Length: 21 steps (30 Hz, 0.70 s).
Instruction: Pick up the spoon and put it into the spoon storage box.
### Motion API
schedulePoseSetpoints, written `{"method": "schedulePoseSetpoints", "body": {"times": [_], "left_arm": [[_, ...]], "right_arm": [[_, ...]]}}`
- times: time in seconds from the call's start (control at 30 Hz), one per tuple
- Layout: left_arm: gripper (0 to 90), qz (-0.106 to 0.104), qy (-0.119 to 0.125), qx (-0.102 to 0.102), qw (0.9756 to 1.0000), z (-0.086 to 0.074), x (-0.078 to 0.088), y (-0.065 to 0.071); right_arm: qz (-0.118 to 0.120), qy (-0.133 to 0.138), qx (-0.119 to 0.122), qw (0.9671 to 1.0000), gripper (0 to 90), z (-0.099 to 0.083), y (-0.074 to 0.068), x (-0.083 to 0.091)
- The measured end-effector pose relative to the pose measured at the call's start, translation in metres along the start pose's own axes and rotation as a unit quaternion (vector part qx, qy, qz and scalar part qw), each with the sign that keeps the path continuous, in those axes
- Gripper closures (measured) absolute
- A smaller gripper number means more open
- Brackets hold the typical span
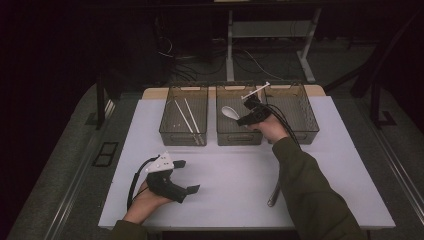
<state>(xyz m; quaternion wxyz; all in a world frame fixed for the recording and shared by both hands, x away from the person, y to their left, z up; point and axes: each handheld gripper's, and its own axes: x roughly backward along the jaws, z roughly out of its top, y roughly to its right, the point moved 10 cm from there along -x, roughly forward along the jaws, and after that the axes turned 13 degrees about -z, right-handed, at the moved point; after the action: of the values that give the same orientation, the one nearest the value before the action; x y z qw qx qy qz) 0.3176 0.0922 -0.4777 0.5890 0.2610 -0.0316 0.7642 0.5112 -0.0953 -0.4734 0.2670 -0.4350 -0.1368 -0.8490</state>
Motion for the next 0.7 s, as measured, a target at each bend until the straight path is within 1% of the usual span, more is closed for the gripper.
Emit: {"method": "schedulePoseSetpoints", "body": {"times": [0.07,0.13,0.2,0.27,0.3,0.47,0.53,0.7], "left_arm": [[0.0,0.000,0.000,0.000,1.0000,0.000,0.000,0.000],[0.0,0.000,0.000,0.001,1.0000,0.000,0.000,0.000],[0.0,-0.001,0.000,0.001,1.0000,0.000,0.000,0.000],[0.0,-0.001,-0.001,0.000,1.0000,0.000,0.000,0.001],[0.0,-0.001,-0.002,0.000,1.0000,0.000,0.000,0.001],[0.0,-0.001,-0.001,0.000,1.0000,0.000,0.000,0.001],[0.0,-0.001,-0.001,0.000,1.0000,0.000,0.000,0.001],[0.0,-0.001,-0.001,0.000,1.0000,0.000,0.000,0.000]], "right_arm": [[-0.006,-0.005,0.009,0.9999,84.5,0.000,-0.001,-0.002],[-0.003,-0.009,0.011,0.9999,84.5,0.000,-0.004,-0.004],[-0.013,-0.020,0.022,0.9995,84.5,-0.002,-0.005,-0.007],[-0.014,-0.034,0.029,0.9989,84.4,-0.004,-0.008,-0.009],[-0.016,-0.036,0.035,0.9986,84.4,-0.005,-0.009,-0.010],[-0.010,-0.041,0.036,0.9985,83.4,-0.006,-0.010,-0.010],[-0.009,-0.036,0.033,0.9988,77.2,-0.004,-0.011,-0.009],[-0.002,-0.029,0.023,0.9993,69.8,-0.002,-0.011,-0.008]]}}
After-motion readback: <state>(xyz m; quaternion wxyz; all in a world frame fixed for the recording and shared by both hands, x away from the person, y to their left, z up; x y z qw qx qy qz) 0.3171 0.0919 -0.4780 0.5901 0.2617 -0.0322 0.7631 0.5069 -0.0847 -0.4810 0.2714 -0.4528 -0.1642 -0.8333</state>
